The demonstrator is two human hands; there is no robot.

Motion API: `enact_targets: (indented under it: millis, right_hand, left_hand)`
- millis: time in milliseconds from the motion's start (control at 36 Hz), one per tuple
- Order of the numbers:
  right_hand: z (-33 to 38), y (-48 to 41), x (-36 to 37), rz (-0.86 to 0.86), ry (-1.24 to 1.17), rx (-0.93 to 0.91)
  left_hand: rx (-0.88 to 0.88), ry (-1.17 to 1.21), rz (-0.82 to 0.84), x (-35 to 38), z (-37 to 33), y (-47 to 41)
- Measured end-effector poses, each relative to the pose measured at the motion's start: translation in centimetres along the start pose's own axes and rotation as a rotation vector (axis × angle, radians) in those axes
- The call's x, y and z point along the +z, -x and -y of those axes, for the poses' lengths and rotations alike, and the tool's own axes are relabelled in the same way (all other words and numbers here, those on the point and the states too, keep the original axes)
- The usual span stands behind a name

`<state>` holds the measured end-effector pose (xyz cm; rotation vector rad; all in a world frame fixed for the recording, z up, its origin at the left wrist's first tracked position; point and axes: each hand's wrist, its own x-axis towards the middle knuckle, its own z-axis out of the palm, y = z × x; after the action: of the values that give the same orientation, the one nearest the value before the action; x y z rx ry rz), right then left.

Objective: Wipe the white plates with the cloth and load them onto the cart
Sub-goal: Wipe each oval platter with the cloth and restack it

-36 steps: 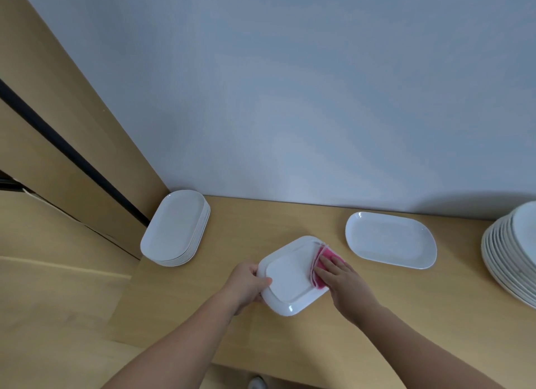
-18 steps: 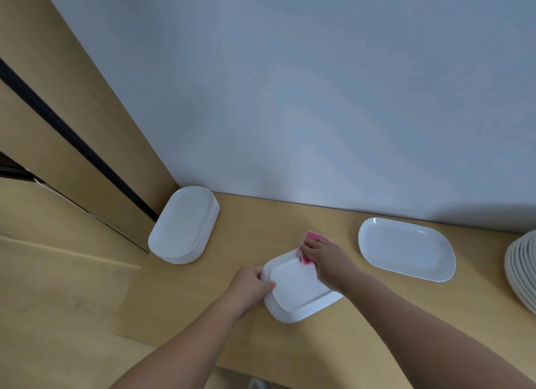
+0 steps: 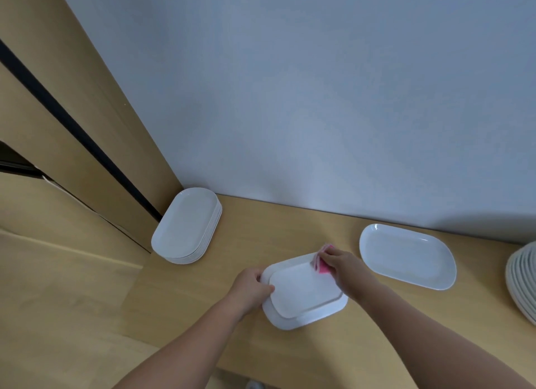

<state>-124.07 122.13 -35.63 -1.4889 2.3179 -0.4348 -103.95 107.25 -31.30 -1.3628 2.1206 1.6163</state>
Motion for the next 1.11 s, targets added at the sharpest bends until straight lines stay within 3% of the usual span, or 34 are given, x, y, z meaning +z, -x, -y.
enact_targets:
  millis: [250, 583, 750, 917, 1111]
  right_hand:
    - [0.2, 1.3, -3.0, -0.119, -0.006, 0.001]
    - [4.4, -0.2, -7.9, -0.371, -0.165, -0.204]
    - [6.7, -1.4, -9.4, -0.356, -0.135, -0.257]
    - [10.0, -1.8, -10.6, -0.385, -0.124, -0.380]
    - [13.0, -3.0, -10.2, -0.386, -0.088, -0.434]
  left_hand:
    - [0.048, 0.104, 0.025, -0.8, -0.9, 0.9]
    - [0.204, 0.160, -0.179, -4.4, -3.1, 3.2]
    - [0.314, 0.159, -0.332, -8.0, -3.5, 4.4]
    - [0.397, 0.063, -0.461, -11.5, -3.3, 5.2]
    - [0.464, -0.210, -0.586, -14.4, -1.2, 5.6]
